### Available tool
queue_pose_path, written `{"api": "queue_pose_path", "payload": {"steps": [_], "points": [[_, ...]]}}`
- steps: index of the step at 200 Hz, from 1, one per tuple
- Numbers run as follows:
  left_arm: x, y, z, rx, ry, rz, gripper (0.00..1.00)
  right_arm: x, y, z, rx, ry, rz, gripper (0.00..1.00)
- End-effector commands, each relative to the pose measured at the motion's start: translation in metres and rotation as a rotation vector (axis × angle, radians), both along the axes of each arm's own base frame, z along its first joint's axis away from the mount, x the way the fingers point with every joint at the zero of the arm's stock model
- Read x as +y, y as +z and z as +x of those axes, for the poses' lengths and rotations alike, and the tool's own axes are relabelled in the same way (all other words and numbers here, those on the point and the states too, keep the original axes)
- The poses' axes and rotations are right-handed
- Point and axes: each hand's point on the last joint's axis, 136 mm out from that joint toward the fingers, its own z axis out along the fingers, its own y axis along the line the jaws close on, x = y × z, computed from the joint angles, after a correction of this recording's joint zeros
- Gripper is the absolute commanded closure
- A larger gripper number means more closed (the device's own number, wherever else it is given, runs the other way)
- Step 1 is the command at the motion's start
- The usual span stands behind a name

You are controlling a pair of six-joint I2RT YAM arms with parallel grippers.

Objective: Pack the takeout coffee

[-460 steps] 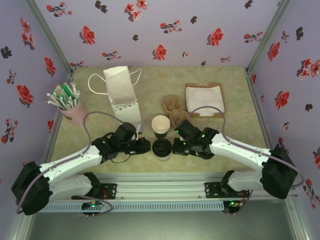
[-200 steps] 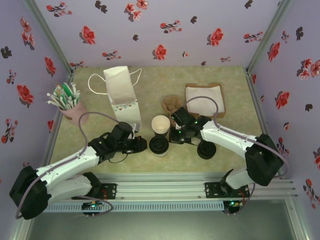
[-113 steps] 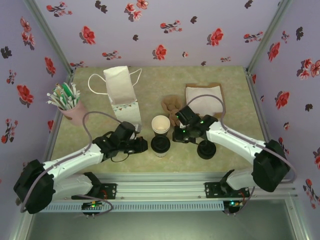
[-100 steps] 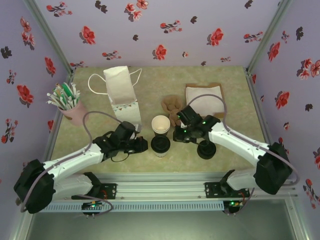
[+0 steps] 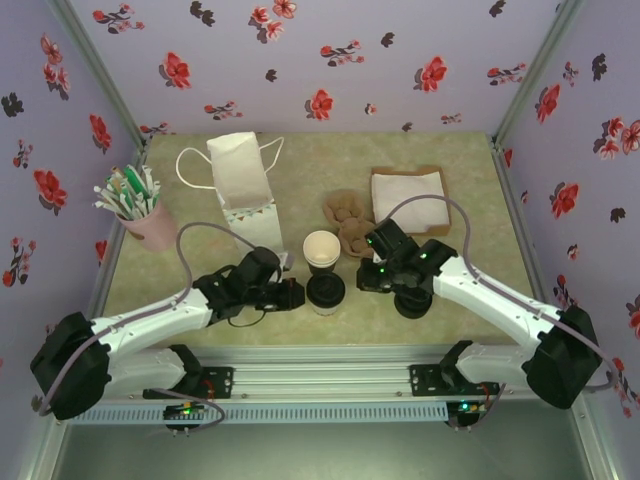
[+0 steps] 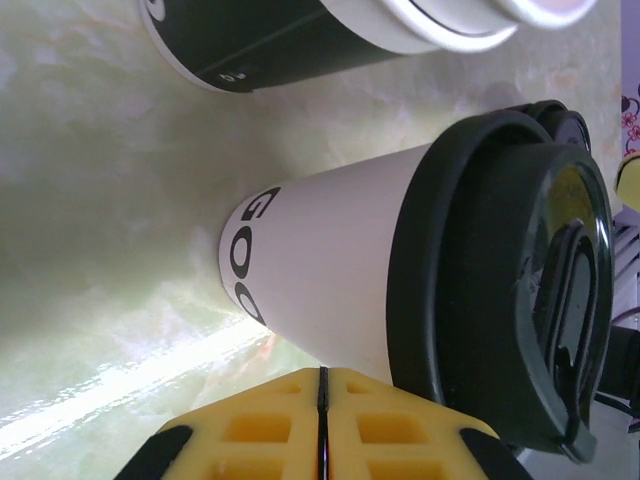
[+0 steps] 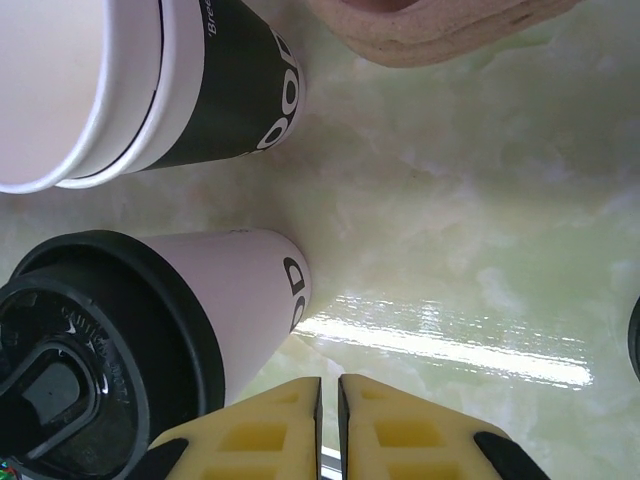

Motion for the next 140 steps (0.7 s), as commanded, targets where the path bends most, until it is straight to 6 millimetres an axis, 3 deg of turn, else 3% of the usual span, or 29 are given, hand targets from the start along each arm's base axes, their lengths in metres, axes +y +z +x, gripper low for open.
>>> {"api": "queue_pose_path", "payload": {"steps": [1, 48, 98, 140], "points": [[-0.014, 0.013, 0.002, -0.019, 0.007, -0.045, 0.92, -0.011, -0.001, -0.002, -0.004, -0.03, -0.023, 0.85], [-0.028, 0.01, -0.011, -0.004, -0.02, -0.049, 0.93, -0.014, 0.0, -0.003, -0.01, -0.036, -0.02, 0.85], [-0.008, 0.01, -0.017, -0.011, 0.005, -0.003, 0.93, -0.014, 0.003, -0.005, -0.012, -0.04, -0.002, 0.85], [0.006, 0.032, -0.01, -0.052, 0.017, 0.003, 0.91, -0.001, 0.006, -0.009, -0.003, -0.029, 0.092, 0.92]]}}
